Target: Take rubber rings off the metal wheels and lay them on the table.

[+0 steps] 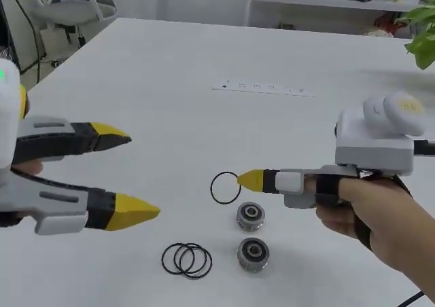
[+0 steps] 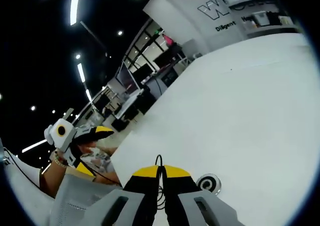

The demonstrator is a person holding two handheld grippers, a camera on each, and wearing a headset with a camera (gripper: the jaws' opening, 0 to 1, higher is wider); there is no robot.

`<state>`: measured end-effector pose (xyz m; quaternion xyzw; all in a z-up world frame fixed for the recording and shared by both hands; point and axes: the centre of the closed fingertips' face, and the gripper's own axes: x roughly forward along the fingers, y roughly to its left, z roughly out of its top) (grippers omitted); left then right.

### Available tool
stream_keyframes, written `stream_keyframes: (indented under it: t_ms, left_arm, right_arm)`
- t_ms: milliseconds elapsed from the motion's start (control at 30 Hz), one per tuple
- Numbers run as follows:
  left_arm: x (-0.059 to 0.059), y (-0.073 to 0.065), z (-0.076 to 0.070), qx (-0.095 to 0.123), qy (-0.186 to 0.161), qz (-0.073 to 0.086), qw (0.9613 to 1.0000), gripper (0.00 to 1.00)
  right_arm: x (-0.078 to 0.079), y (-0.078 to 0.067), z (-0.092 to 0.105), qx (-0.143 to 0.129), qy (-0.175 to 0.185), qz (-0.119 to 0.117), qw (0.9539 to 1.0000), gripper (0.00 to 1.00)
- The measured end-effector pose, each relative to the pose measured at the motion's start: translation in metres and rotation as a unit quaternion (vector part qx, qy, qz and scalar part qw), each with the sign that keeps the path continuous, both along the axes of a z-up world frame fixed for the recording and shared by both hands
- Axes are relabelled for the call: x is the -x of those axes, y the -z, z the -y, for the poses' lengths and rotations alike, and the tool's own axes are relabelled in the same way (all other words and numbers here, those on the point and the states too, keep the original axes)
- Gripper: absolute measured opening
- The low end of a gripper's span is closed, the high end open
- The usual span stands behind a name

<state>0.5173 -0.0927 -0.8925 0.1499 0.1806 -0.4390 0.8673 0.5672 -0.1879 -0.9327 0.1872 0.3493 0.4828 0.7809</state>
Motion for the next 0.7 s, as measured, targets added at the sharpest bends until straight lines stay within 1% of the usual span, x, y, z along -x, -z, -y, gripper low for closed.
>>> stream_keyframes:
  t_ms: [67,133,233,300,433,567,700]
  left_arm:
    - [0.006,0.011,-0.007,0.002,-0.015,-0.017,0.9997,0.67]
    - [0.011,0.019,-0.010,0.000,-0.020,-0.027,0.9994,0.68]
    - [0.016,0.028,-0.013,-0.004,-0.023,-0.034,0.9991,0.68]
    - [0.019,0.033,-0.015,0.001,-0.031,-0.044,0.9985,0.68]
    - [0.021,0.039,-0.017,0.018,-0.045,-0.053,0.9974,0.68]
    - [0.025,0.045,-0.018,0.024,-0.053,-0.061,0.9964,0.67]
    - [0.028,0.049,-0.019,0.025,-0.055,-0.066,0.9960,0.67]
  right_arm:
    - [0.003,0.000,-0.003,-0.004,-0.004,-0.004,1.0000,0.00]
    - [0.006,0.001,-0.008,-0.009,-0.010,-0.008,0.9999,0.00]
    - [0.011,0.002,-0.014,-0.012,-0.018,-0.014,0.9997,0.00]
    - [0.016,0.005,-0.018,-0.012,-0.028,-0.018,0.9994,0.00]
    - [0.028,0.012,-0.028,-0.010,-0.050,-0.028,0.9983,0.00]
    - [0.039,0.021,-0.038,0.001,-0.070,-0.036,0.9969,0.00]
    - [0.048,0.029,-0.044,0.009,-0.088,-0.040,0.9953,0.00]
